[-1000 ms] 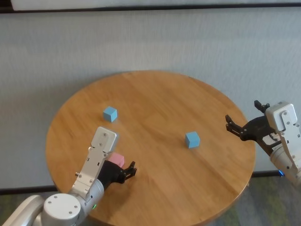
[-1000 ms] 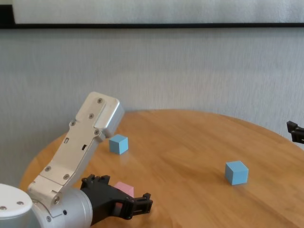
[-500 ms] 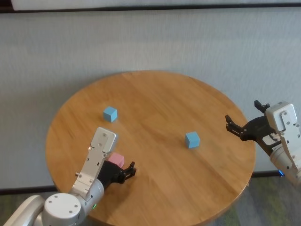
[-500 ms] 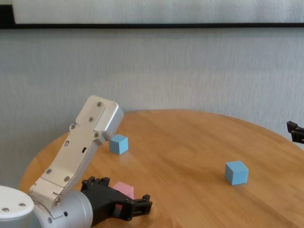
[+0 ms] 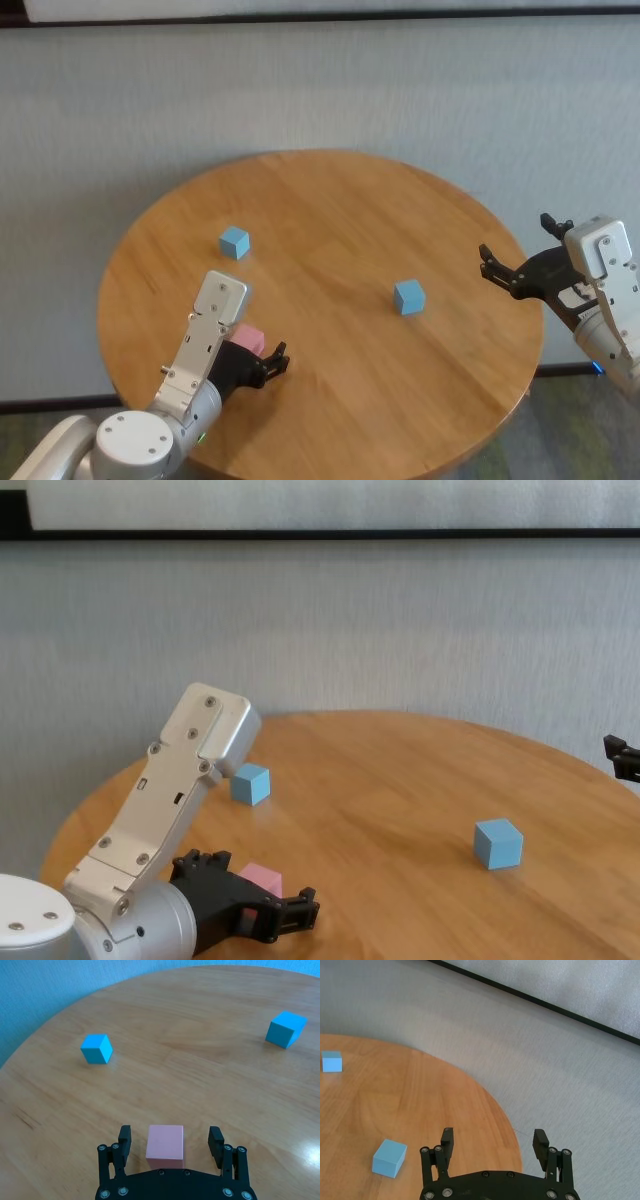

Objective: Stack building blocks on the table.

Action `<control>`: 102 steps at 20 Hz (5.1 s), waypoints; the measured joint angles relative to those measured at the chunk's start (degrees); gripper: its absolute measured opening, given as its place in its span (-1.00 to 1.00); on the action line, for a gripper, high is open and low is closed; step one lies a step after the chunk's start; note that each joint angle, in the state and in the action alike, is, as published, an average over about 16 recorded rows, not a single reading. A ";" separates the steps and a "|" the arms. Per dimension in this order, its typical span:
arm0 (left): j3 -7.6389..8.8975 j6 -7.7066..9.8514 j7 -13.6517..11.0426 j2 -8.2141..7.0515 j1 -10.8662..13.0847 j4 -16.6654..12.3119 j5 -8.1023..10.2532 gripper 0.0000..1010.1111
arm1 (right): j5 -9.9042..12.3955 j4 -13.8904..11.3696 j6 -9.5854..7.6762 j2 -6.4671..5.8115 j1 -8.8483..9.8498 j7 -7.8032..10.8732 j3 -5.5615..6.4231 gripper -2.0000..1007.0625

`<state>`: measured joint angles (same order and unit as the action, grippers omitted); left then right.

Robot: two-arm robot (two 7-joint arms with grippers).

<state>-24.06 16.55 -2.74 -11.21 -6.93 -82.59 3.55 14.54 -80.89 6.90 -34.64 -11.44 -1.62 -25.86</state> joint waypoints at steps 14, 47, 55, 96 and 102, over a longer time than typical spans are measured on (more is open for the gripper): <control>1.05 -0.51 -0.83 0.90 0.24 0.45 -1.59 0.98 | 0.00 0.00 0.00 0.00 0.00 0.00 0.00 0.99; 3.78 -0.12 -3.27 3.38 1.02 1.54 -4.15 0.10 | 0.00 0.00 0.00 0.00 0.00 0.00 0.00 0.99; 3.71 -1.58 -5.70 2.99 -0.78 1.69 -5.78 -0.17 | 0.00 0.00 0.00 0.00 0.00 0.00 0.00 0.99; -5.18 -12.59 -22.63 5.16 -23.72 30.52 -3.46 -0.21 | 0.00 0.00 0.00 0.00 0.00 0.00 0.00 0.99; -5.34 -12.18 -22.24 5.29 -23.65 31.04 -3.20 -0.21 | 0.00 0.00 0.00 0.00 0.00 0.00 0.00 0.99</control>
<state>-29.41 4.37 -24.98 -5.92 -30.58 -51.55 0.35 14.54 -80.90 6.91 -34.64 -11.44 -1.62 -25.86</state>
